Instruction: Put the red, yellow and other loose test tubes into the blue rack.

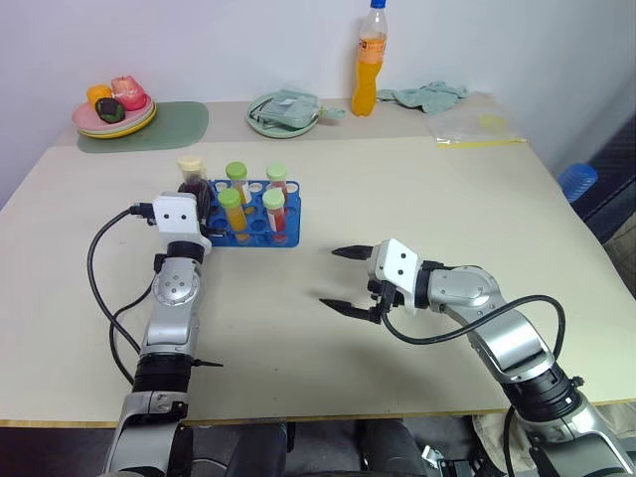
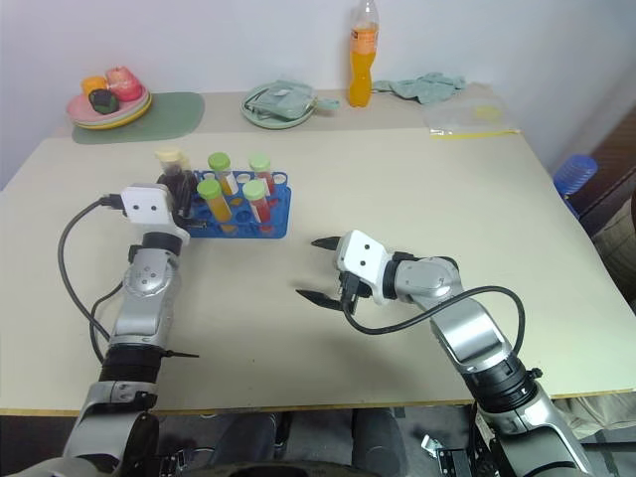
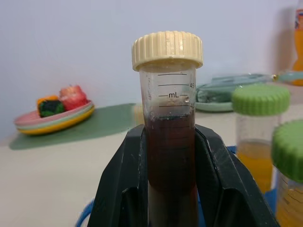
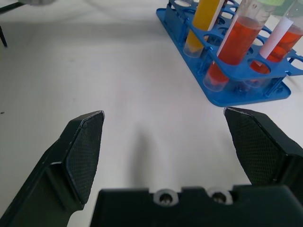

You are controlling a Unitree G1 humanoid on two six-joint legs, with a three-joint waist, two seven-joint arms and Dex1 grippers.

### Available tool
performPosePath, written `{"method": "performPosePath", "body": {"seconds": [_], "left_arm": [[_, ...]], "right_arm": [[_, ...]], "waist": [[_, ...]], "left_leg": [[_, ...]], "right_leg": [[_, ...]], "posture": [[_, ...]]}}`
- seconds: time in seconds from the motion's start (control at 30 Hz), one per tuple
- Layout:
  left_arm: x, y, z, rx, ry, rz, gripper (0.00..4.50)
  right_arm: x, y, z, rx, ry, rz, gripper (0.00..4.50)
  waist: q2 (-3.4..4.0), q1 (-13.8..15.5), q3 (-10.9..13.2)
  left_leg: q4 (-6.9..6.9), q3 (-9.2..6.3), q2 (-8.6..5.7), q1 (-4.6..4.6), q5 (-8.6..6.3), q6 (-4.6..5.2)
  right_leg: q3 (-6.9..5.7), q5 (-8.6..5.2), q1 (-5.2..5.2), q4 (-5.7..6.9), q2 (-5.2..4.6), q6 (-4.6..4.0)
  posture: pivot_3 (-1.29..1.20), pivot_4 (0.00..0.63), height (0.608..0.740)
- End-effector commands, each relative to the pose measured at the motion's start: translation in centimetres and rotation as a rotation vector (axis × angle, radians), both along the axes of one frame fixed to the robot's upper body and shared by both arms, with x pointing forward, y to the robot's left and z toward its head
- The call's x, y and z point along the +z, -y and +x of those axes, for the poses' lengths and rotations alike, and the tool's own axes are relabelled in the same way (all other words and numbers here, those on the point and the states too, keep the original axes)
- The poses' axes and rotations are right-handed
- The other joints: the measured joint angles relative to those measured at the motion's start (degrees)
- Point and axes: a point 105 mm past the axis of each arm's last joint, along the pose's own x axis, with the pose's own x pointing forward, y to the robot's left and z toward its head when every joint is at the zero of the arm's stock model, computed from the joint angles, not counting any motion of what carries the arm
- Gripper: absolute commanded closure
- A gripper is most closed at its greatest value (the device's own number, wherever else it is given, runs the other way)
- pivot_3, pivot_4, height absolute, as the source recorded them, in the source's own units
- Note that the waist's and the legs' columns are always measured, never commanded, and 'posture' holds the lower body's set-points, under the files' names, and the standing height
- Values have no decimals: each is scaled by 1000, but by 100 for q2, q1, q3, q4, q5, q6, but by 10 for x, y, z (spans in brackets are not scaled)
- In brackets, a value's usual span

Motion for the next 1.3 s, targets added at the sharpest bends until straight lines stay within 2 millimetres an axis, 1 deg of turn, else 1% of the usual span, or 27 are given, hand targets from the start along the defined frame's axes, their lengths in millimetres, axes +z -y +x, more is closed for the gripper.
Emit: {"method": "performPosePath", "body": {"seconds": [0.03,0.23,0.47,0.77,1.03,1.1,1.17,1.2,1.27,1.3], "left_arm": [[8,1,-1,1,47,4,3735],[-2,-6,-6,26,52,-17,3735],[-2,-14,-8,79,66,14,3735],[-8,-9,-2,55,74,-33,3735],[-15,-11,0,60,96,-72,3735],[-16,-10,-1,52,96,-74,2662],[-16,-11,-3,54,102,-77,1760],[-15,-12,-5,59,109,-78,1210],[-9,-17,-11,64,131,-101,246],[-2,-21,-17,54,151,-112,66]], "right_arm": [[12,-5,-2,19,52,23,0],[12,-4,-1,14,54,23,0],[11,-3,-2,14,53,20,0],[10,-4,-2,16,49,21,0],[11,-4,-2,14,52,20,0],[11,-4,-3,12,52,21,0],[11,-3,-3,12,53,22,0],[12,-3,-3,10,55,25,0],[15,-2,-2,2,64,37,0],[20,-1,-1,-3,71,47,0]], "waist": [[0,-5,0],[0,0,0],[0,1,0],[0,2,-1],[0,6,-1],[0,5,-1],[0,1,-1],[0,0,-1],[0,-11,-1],[0,-17,-1]], "left_leg": [[0,-1,0,0,0,0],[0,-3,0,0,0,0],[0,-4,0,0,0,0],[1,-4,0,1,0,0],[2,-3,0,1,0,0],[3,-3,0,1,0,0],[3,-3,-1,1,0,0],[3,-3,0,1,0,0],[3,-4,0,1,0,0],[3,-6,0,1,0,0]], "right_leg": [[0,0,-1,0,0,0],[0,0,0,0,0,0],[0,0,0,0,0,0],[0,0,1,0,1,0],[-2,0,3,1,1,0],[-2,0,4,1,1,0],[-2,0,4,1,1,0],[-2,0,3,1,1,0],[-2,0,2,1,1,0],[-1,0,1,1,1,0]], "posture": [[0,150,740],[0,150,740],[0,150,740],[0,150,740],[0,150,740],[0,150,740],[0,150,740],[0,150,740],[0,150,740],[0,150,740]]}}
